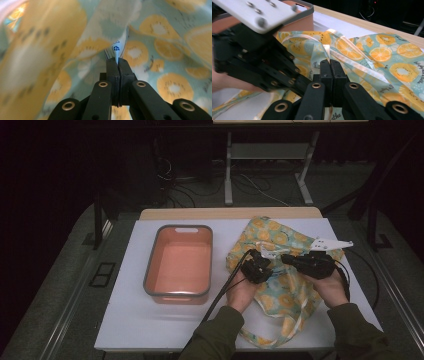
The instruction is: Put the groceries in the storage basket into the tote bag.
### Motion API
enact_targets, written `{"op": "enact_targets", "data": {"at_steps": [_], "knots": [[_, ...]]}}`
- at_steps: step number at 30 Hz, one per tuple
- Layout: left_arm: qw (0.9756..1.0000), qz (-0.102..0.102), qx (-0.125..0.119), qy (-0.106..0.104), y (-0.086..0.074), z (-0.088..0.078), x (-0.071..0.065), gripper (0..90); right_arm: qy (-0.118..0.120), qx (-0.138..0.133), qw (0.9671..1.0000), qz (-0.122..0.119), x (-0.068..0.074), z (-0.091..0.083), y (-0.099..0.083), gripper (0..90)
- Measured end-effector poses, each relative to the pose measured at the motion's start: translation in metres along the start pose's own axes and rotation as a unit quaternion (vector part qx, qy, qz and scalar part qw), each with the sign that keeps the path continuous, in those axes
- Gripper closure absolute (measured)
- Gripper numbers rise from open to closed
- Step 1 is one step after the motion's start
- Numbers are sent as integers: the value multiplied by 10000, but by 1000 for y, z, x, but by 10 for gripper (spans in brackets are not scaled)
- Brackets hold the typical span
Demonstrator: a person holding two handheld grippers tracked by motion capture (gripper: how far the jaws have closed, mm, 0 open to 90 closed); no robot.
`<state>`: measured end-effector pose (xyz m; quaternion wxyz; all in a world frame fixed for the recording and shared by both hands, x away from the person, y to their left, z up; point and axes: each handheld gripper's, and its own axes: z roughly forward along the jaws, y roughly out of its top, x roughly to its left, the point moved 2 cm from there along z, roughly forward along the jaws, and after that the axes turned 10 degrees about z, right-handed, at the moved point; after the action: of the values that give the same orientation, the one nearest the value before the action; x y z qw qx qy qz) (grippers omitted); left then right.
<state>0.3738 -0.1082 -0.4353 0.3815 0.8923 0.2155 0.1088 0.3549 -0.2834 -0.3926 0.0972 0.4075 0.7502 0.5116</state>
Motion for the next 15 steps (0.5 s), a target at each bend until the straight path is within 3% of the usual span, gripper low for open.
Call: {"op": "enact_targets", "data": {"at_steps": [4, 5, 11, 15], "knots": [[9999, 95, 27, 39, 3, -1, -2, 849, 18, -13, 10000, -8, 0, -1, 0, 896], [9999, 98, 45, 48, 2, -4, -1, 799, 23, -24, 10000, 3, 0, -2, 0, 896], [9999, 74, -101, 13, -9, -34, -2, 656, 2, -42, 10000, 5, -1, -4, 1, 896], [9996, 138, -174, -160, -19, -56, -14, 537, 23, -43, 10000, -23, 2, -5, 1, 896]]}}
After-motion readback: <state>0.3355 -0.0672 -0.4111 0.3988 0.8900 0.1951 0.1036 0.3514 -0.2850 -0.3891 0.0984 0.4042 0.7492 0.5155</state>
